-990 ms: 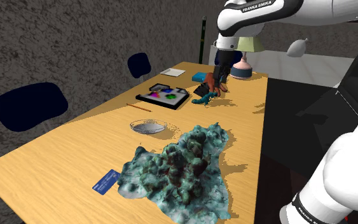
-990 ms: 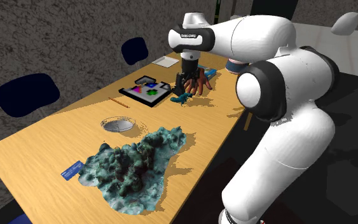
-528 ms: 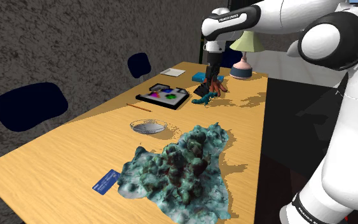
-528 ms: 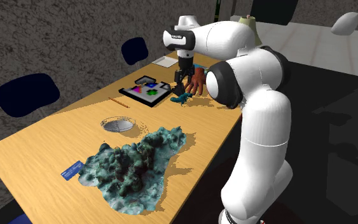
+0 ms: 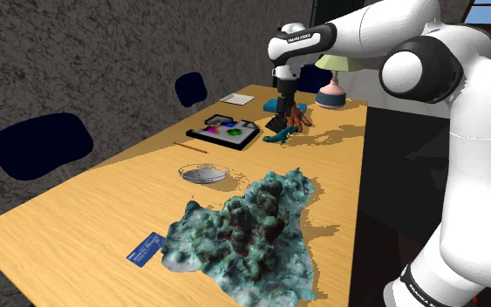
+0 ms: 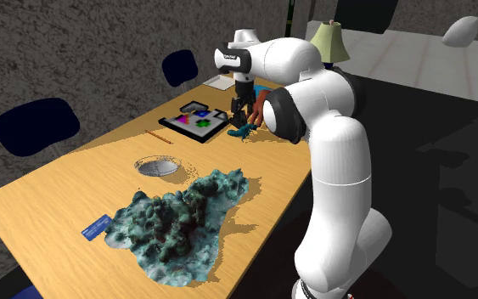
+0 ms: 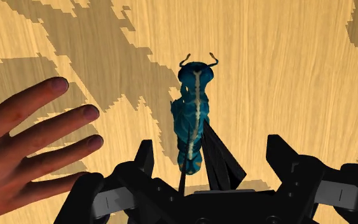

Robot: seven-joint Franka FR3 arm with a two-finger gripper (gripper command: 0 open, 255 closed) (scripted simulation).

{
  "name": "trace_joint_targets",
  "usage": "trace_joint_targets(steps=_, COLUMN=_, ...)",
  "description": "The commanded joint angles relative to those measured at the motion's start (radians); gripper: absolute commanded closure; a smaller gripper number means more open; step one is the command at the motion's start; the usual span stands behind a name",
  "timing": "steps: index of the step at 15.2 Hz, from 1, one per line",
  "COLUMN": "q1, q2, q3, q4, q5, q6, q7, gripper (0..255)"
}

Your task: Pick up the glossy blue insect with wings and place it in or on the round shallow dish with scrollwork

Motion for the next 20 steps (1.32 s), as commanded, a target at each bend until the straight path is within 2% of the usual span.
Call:
trace_joint_targets(steps=1, q1=0.002, q2=0.000, q3=0.001, q4=-0.026, q5=0.001, q6=0.027, q7=-0.002, gripper=0)
trace_joint_targets(steps=2, q1=0.004, q2=0.000, q3=0.001, q4=-0.048, q5=0.001, q6=0.048, q7=-0.002, gripper=0)
trace_joint_targets(steps=10, q1=0.004, q2=-0.001, q3=0.001, q4=-0.048, q5=0.001, q6=0.048, q7=-0.002, gripper=0)
trace_joint_targets(steps=11, q1=0.004, q2=-0.001, q3=0.001, q4=-0.048, q5=0.001, q6=0.048, q7=-0.002, gripper=255)
trace_joint_targets(steps=20, q1=0.004, q2=0.000, q3=0.001, q4=-0.048, q5=0.001, q6=0.048, q7=-0.002, gripper=255)
